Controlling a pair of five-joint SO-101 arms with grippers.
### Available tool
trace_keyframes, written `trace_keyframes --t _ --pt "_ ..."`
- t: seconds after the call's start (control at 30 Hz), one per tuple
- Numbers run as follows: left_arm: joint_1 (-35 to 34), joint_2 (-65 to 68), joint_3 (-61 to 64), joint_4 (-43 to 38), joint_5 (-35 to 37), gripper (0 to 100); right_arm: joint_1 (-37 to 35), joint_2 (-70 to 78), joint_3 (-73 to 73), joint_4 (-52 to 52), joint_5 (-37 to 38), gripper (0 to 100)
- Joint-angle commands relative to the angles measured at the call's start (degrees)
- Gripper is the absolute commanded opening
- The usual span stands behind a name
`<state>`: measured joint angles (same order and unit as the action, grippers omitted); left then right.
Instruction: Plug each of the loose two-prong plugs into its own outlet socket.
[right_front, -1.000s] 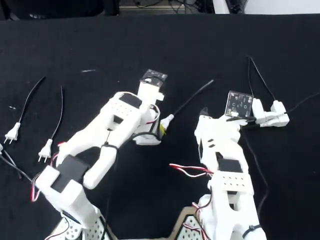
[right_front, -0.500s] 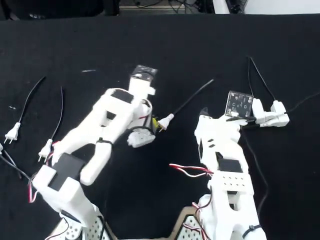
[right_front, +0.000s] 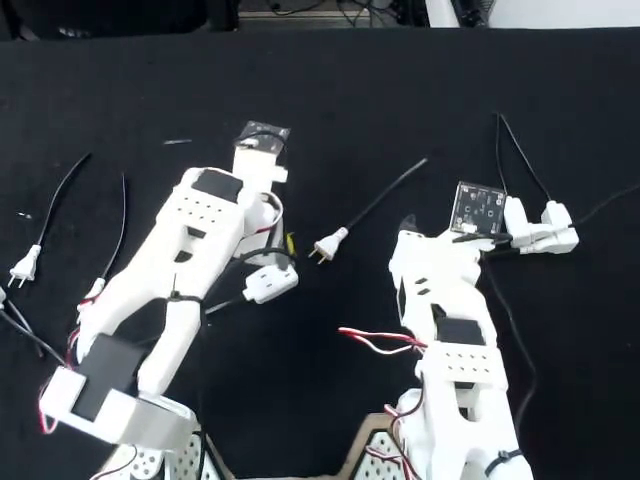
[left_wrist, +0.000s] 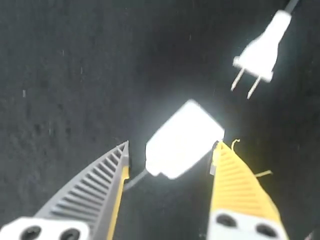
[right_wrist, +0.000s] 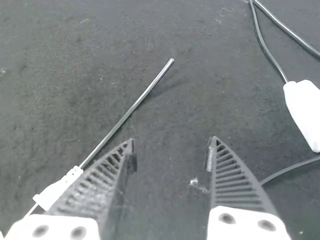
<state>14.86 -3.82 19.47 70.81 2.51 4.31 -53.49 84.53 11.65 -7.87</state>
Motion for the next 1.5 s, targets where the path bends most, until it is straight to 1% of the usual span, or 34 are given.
trace_keyframes --t 0.0,0.1,0.17,0.23,0.33,0.4,0.47,0.67,1.07,1.2,1.33,1.47 --pt "-1.1 -3.2 -1.1 7.3 -6.2 27 -1.1 -1.9 -3.0 -1.8 -0.4 21.9" --pt "-4.0 -2.6 -1.0 12.5 -20.0 26 -1.1 -1.9 -3.0 -1.8 -0.4 21.9" --pt "-7.3 -2.5 -0.1 13.1 -27.6 26 -1.1 -1.9 -3.0 -1.8 -0.4 21.9" --pt "-10.8 -2.5 2.7 10.4 -32.6 26 -1.1 -1.9 -3.0 -1.8 -0.4 21.9" --pt "-15.8 -2.5 8.4 3.3 -36.9 26 -1.1 -1.9 -3.0 -1.8 -0.4 21.9" --pt "-17.9 -2.9 12.5 -1.7 -38.2 26 -1.1 -1.9 -3.0 -1.8 -0.4 21.9" --pt "-19.0 -3.3 15.3 -4.4 -38.4 26 -1.1 -1.9 -3.0 -1.8 -0.4 21.9" --pt "-20.2 -3.3 15.8 -5.5 -38.5 26 -1.1 -1.9 -3.0 -1.8 -0.4 21.9" --pt "-18.8 -2.7 18.7 -5.7 -38.5 27 -1.1 -1.9 -3.0 -1.8 -0.4 21.9" --pt "-19.6 -2.6 21.1 -12.0 -40.9 26 -1.1 -1.9 -3.0 -1.8 -0.4 21.9" --pt "-21.0 -2.7 22.5 -17.1 -41.2 26 -1.1 -1.9 -3.0 -1.8 -0.4 21.9" --pt "-22.7 -2.9 22.5 -17.9 -41.3 26 -1.1 -1.9 -3.0 -1.8 -0.4 21.9"
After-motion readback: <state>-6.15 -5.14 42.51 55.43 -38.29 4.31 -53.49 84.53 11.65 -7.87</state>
